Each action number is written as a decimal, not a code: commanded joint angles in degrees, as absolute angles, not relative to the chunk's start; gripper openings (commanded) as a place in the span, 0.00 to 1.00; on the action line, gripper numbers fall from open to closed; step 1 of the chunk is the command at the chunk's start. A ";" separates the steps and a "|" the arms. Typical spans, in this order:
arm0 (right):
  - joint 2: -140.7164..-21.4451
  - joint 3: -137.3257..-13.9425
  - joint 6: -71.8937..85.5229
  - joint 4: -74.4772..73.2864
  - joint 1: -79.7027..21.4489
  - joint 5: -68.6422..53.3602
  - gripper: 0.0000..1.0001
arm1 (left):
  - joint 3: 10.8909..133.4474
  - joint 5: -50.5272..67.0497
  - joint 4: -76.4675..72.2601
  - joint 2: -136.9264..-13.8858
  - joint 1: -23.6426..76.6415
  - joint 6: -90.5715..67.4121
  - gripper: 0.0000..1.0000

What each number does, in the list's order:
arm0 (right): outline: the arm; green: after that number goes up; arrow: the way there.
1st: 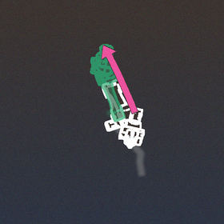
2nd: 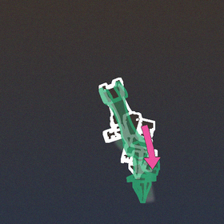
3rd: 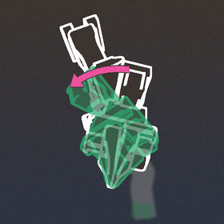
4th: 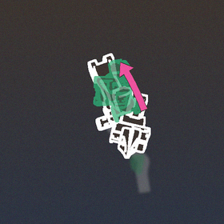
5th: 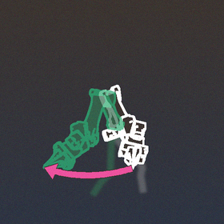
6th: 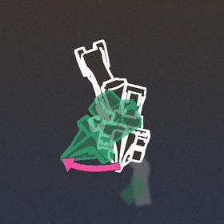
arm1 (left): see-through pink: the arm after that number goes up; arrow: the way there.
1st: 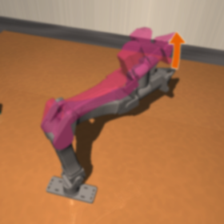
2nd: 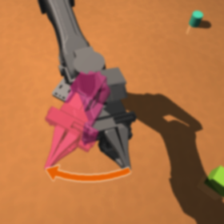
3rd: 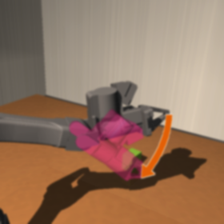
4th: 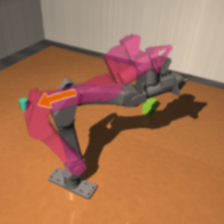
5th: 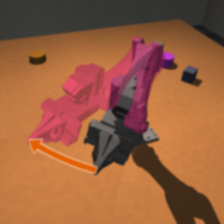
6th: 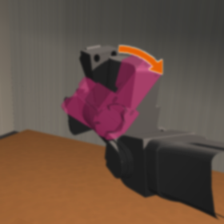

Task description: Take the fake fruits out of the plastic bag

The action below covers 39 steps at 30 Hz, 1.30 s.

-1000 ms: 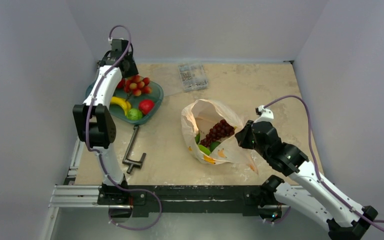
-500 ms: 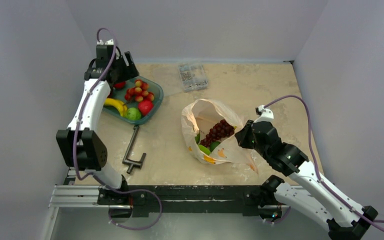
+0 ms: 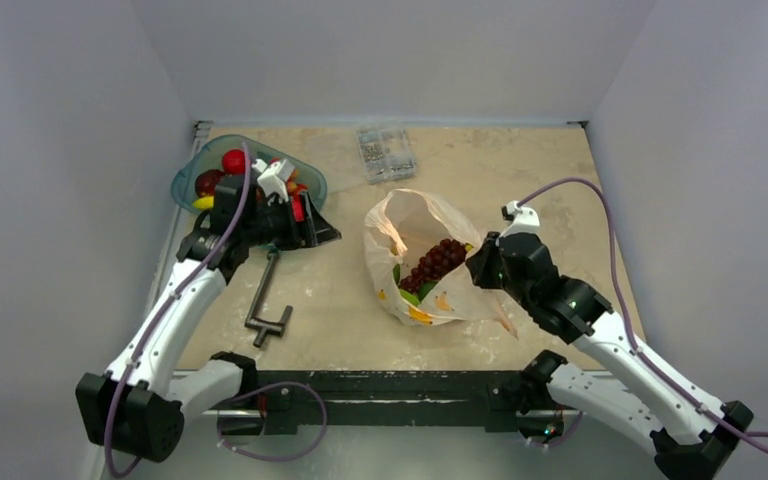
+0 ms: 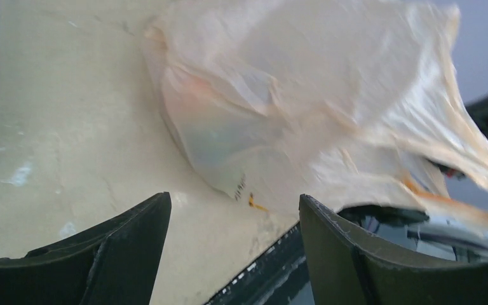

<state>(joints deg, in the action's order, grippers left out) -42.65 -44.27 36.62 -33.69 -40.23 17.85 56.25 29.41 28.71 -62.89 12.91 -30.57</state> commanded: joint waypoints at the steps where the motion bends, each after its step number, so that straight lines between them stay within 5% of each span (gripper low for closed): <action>1: -44.43 -49.94 32.49 -29.42 -40.51 17.54 0.00 | 50.57 38.30 28.18 -54.07 15.21 -29.54 0.73; 10: -51.50 -54.48 32.96 -22.08 -40.52 9.59 0.00 | 43.11 48.01 13.96 -42.40 26.40 -38.00 0.76; 20: -49.51 -51.13 36.68 -23.96 -40.51 2.98 0.00 | 56.59 27.55 10.90 -58.81 53.38 -32.60 0.72; 31: -40.72 -47.29 37.37 -31.99 -40.47 7.03 0.00 | 72.30 -8.28 23.78 -77.63 61.17 -31.53 0.41; 39: -40.43 -44.15 36.96 -31.68 -40.51 5.10 0.00 | 71.40 -13.41 28.42 -84.01 61.17 -34.38 0.28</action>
<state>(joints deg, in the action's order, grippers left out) -40.73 -45.52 36.88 -32.62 -40.23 5.85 71.35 -7.68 25.45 -83.09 61.10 -32.47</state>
